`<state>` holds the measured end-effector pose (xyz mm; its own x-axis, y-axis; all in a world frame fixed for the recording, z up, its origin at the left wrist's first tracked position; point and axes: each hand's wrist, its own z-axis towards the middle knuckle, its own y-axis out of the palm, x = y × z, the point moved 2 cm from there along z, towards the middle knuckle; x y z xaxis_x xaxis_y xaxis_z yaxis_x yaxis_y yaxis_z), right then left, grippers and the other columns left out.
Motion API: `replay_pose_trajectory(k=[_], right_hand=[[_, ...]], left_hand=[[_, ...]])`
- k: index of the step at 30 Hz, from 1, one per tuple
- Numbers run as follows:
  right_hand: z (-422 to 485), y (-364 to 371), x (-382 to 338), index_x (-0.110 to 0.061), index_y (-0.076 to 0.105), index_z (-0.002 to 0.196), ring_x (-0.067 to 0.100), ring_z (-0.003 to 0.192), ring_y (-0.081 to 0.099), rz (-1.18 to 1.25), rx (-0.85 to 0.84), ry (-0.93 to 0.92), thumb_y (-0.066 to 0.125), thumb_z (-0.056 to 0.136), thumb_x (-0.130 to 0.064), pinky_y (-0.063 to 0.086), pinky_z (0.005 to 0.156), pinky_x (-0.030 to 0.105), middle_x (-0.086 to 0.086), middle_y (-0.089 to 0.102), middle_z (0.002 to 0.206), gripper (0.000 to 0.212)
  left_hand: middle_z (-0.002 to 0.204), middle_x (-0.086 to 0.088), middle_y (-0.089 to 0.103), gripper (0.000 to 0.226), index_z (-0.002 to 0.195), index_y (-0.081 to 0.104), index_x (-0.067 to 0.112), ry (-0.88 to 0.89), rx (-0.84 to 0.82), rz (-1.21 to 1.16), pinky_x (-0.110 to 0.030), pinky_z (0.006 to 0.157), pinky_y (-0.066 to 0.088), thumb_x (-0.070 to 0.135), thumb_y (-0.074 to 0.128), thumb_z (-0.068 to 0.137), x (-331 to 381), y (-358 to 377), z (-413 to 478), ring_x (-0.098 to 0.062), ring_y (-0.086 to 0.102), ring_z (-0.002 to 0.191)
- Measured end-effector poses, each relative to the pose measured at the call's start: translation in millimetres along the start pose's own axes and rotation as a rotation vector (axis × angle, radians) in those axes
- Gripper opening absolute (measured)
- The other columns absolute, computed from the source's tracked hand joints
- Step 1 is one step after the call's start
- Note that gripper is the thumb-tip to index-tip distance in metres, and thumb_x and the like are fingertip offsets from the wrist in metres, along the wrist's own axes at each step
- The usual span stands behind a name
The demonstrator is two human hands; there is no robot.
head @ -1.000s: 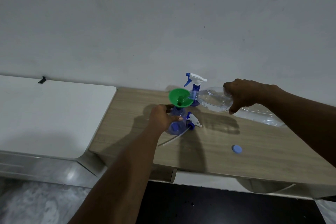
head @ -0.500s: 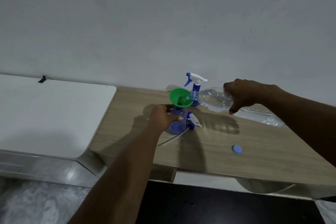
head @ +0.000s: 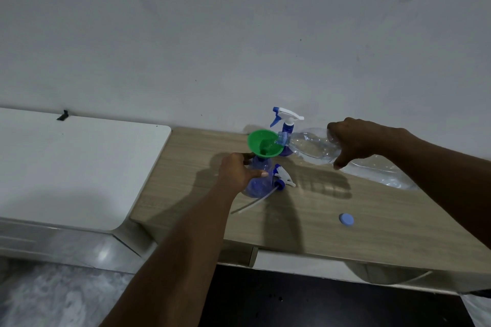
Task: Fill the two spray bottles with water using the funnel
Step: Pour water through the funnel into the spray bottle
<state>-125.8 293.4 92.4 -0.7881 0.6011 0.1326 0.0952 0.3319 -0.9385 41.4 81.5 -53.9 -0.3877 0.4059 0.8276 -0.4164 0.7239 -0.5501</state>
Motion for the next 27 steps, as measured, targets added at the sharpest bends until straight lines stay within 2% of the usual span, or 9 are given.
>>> replay_pose_trajectory(k=[5,10,17,19,23,27], right_hand=[[-1,14,4,-0.02,0.048,0.103,0.022,0.088,0.054,0.173,0.097,0.012,0.089,0.06,-0.048,0.047,0.07,0.034,0.001,0.061,0.096,0.065],[-10,30,14,-0.015,0.058,0.106,0.02,0.087,0.065,0.531,0.271,0.061,0.094,0.057,-0.038,0.051,0.074,0.03,0.0,0.069,0.096,0.064],[-18,56,38,-0.013,0.059,0.113,0.015,0.091,0.063,0.813,0.568,0.248,0.093,0.057,-0.046,0.047,0.081,0.029,-0.004,0.069,0.099,0.073],[-19,66,43,-0.014,0.06,0.115,0.015,0.095,0.064,0.911,0.64,0.332,0.092,0.057,-0.049,0.05,0.086,0.031,-0.005,0.069,0.102,0.075],[-21,86,42,-0.015,0.059,0.113,0.019,0.103,0.066,1.089,0.759,0.445,0.094,0.056,-0.043,0.053,0.093,0.042,-0.002,0.07,0.108,0.073],[-25,99,42,-0.016,0.06,0.109,0.018,0.103,0.066,1.173,0.827,0.534,0.094,0.054,-0.045,0.053,0.096,0.047,-0.002,0.071,0.107,0.071]], left_hand=[[0.11,-0.003,0.074,0.076,0.127,0.067,0.014,0.006,0.012,0.002,-0.024,0.084,0.05,0.039,0.094,0.06,-1,0,0,-0.014,0.067,0.095],[0.11,-0.003,0.074,0.074,0.126,0.067,0.014,0.0,0.018,0.005,-0.025,0.085,0.05,0.038,0.094,0.061,1,-1,-2,-0.014,0.067,0.093],[0.11,-0.004,0.075,0.074,0.125,0.068,0.013,0.004,0.032,0.012,-0.033,0.091,0.054,0.038,0.094,0.061,3,-1,-4,-0.018,0.069,0.096],[0.11,-0.006,0.075,0.073,0.125,0.068,0.012,0.008,0.034,0.006,-0.033,0.091,0.054,0.037,0.094,0.061,3,-1,-4,-0.018,0.07,0.096],[0.108,-0.007,0.075,0.068,0.121,0.07,0.009,0.018,0.04,0.01,-0.033,0.092,0.054,0.036,0.093,0.063,5,-2,-6,-0.02,0.07,0.097],[0.109,-0.007,0.074,0.066,0.122,0.069,0.007,0.006,0.037,-0.006,-0.026,0.09,0.05,0.031,0.093,0.065,5,-2,-6,-0.017,0.068,0.097]])
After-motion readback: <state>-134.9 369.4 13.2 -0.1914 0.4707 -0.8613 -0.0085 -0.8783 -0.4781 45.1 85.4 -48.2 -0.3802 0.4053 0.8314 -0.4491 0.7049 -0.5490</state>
